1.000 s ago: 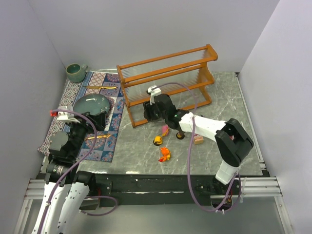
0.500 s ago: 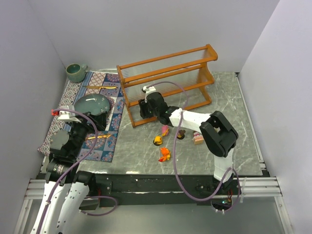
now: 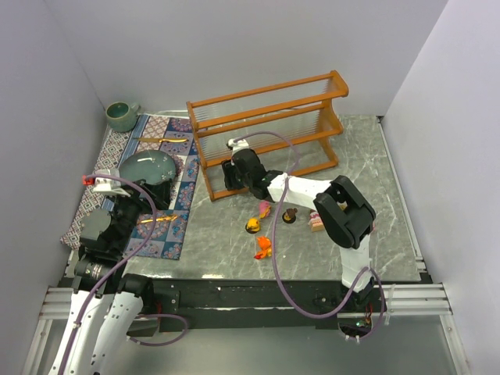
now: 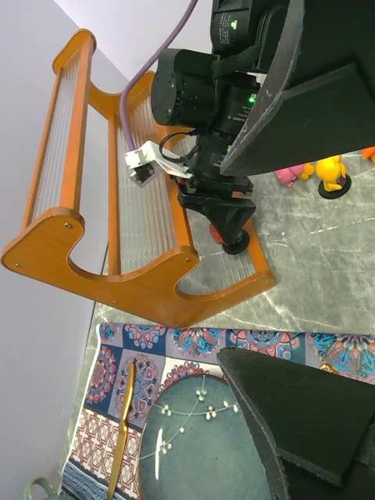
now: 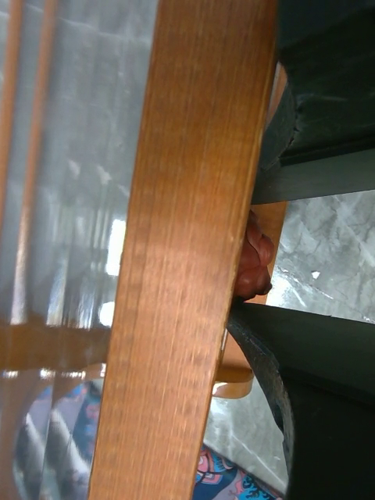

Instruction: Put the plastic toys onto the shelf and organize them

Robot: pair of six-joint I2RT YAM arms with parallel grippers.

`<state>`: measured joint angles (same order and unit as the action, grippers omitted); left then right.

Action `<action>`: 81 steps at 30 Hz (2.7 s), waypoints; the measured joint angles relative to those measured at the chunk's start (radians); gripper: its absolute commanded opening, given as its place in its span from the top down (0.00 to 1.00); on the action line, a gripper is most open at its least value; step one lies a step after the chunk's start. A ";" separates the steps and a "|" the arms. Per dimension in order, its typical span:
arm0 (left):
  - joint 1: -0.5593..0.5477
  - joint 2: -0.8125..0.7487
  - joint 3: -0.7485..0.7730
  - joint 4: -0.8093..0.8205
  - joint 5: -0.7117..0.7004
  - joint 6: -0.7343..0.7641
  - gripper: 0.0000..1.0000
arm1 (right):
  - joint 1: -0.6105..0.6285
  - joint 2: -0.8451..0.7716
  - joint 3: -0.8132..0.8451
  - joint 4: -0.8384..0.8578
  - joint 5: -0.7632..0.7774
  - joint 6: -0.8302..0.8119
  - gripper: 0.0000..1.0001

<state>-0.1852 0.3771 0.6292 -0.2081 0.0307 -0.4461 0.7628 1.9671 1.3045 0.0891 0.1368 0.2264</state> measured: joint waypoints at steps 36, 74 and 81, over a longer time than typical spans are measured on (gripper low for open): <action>-0.001 0.000 0.000 0.000 0.003 0.000 0.03 | -0.002 0.022 -0.068 0.160 0.140 0.192 0.59; -0.002 0.000 -0.001 0.000 0.007 0.000 0.03 | 0.134 -0.427 -0.457 0.181 0.280 0.205 0.13; -0.002 -0.002 -0.001 0.000 0.007 0.000 0.03 | 0.268 -0.470 -0.596 0.121 0.418 0.331 0.15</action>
<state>-0.1871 0.3748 0.6281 -0.2077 0.0376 -0.4461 1.0306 1.4967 0.7086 0.2104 0.5545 0.5575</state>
